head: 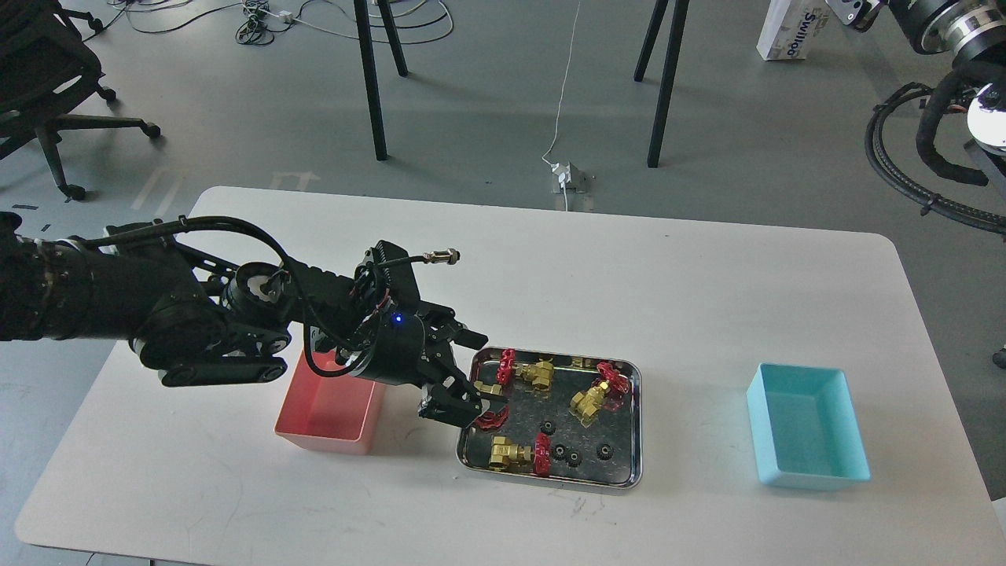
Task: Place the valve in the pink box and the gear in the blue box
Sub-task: 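Lower the left gripper and grasp the red-handled brass valve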
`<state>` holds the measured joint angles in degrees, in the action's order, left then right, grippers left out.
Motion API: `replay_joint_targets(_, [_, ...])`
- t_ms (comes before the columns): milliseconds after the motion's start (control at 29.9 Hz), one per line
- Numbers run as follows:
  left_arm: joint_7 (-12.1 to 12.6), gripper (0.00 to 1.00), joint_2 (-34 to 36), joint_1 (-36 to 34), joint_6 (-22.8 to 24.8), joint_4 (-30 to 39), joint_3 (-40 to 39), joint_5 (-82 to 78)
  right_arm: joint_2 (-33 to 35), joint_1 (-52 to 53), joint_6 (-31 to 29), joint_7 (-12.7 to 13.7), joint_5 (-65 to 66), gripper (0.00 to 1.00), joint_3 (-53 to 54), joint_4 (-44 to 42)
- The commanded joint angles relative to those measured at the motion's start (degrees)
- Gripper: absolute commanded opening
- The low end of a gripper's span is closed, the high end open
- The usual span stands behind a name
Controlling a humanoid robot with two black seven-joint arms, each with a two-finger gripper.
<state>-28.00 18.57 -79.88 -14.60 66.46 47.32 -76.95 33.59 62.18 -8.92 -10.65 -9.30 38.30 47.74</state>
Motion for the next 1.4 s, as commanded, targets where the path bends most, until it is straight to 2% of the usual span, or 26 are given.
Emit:
replay_joint_targets(0, [0.0,0.98,-0.6,1.3,-0.2,-2.4,-0.5,0.0,0.1,-0.7,0.0,0.0,0.0,0.99,0.1,0.2])
replay_joint_targets(301, [0.0,0.96,-2.1,6.1,-0.7,-3.6,-0.6,0.0,-0.4,-1.0,-0.6,0.0,0.1,0.99,-0.1,0.0])
replay_joint_targets(501, [0.0,0.93,-3.4,7.3,-0.8,-7.0,-0.6,-0.1,-0.6,-1.0,-0.7,0.0,0.1,0.99,-0.1,0.0])
replay_joint_targets(735, [0.0,0.84,-4.9,10.2,-0.9,-10.9,-0.7,-0.2,-0.4,-1.8,-0.7,0.0,0.1,0.99,-0.1,0.1])
replay_joint_targets(1102, [0.0,0.65,-6.4,11.0,-3.2,-13.2,0.1,-0.3,-0.5,-1.9,-0.7,0.0,0.1,0.99,-0.1,0.0])
replay_joint_targets(1370, [0.0,0.59,-6.4,12.2,-3.8,-13.3,0.0,-1.9,-0.4,-1.8,-0.7,0.0,0.2,0.99,-0.1,0.1])
